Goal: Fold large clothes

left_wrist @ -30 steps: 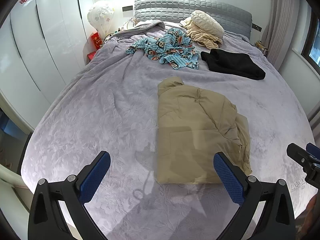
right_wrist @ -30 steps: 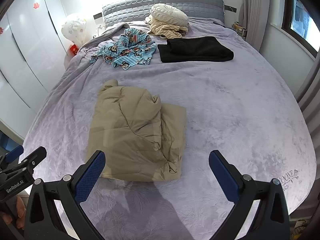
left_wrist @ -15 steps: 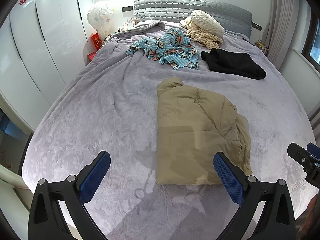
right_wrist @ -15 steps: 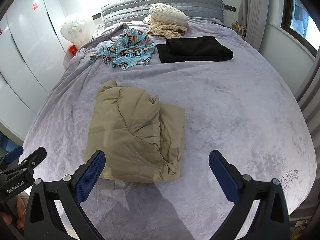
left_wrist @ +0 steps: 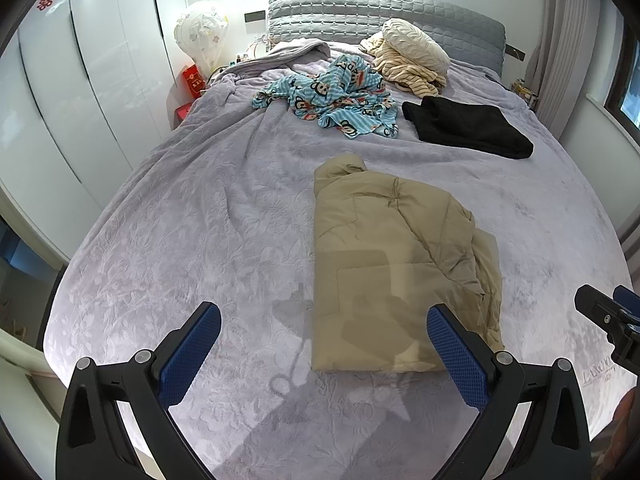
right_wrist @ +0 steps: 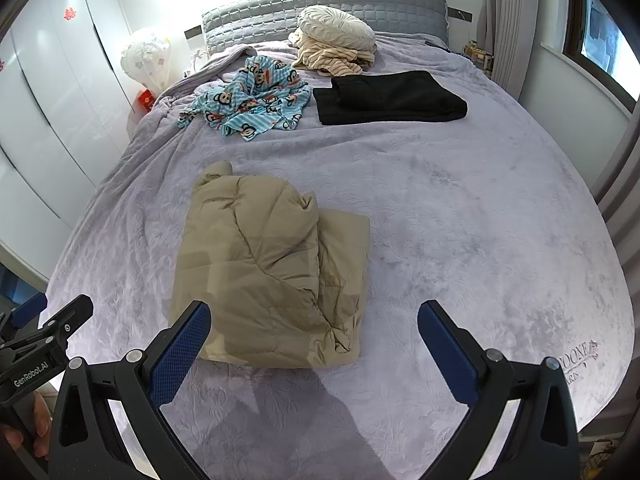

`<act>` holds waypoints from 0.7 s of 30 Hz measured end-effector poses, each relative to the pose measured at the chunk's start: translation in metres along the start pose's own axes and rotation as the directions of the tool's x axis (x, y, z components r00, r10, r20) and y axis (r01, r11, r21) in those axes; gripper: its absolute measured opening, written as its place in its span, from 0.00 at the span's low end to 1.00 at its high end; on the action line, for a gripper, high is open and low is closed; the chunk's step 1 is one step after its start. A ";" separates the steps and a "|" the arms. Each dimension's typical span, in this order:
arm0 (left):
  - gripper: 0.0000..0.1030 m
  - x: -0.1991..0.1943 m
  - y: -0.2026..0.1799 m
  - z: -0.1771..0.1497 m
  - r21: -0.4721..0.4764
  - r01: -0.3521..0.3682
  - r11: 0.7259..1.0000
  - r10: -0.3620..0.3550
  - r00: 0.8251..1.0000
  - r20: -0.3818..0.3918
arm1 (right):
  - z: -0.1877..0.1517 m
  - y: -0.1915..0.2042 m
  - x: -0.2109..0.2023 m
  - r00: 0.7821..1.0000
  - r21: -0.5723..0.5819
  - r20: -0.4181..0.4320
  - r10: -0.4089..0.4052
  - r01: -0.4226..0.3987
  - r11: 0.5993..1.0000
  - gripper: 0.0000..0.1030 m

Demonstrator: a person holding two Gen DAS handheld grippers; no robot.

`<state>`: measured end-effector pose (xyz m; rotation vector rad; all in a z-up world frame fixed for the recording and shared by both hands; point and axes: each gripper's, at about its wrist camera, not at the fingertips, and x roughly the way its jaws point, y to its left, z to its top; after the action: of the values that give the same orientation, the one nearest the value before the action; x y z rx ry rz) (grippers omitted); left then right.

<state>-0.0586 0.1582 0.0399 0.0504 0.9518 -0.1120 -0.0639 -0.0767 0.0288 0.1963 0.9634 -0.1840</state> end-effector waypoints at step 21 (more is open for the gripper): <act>1.00 0.002 0.006 0.005 0.003 0.003 1.000 -0.003 1.000 -0.006 | 0.002 -0.001 -0.002 1.000 -0.003 -0.003 0.004 -0.004 1.000 1.00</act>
<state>-0.0528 0.1633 0.0411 0.0521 0.9578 -0.1161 -0.0639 -0.0780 0.0311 0.1961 0.9665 -0.1788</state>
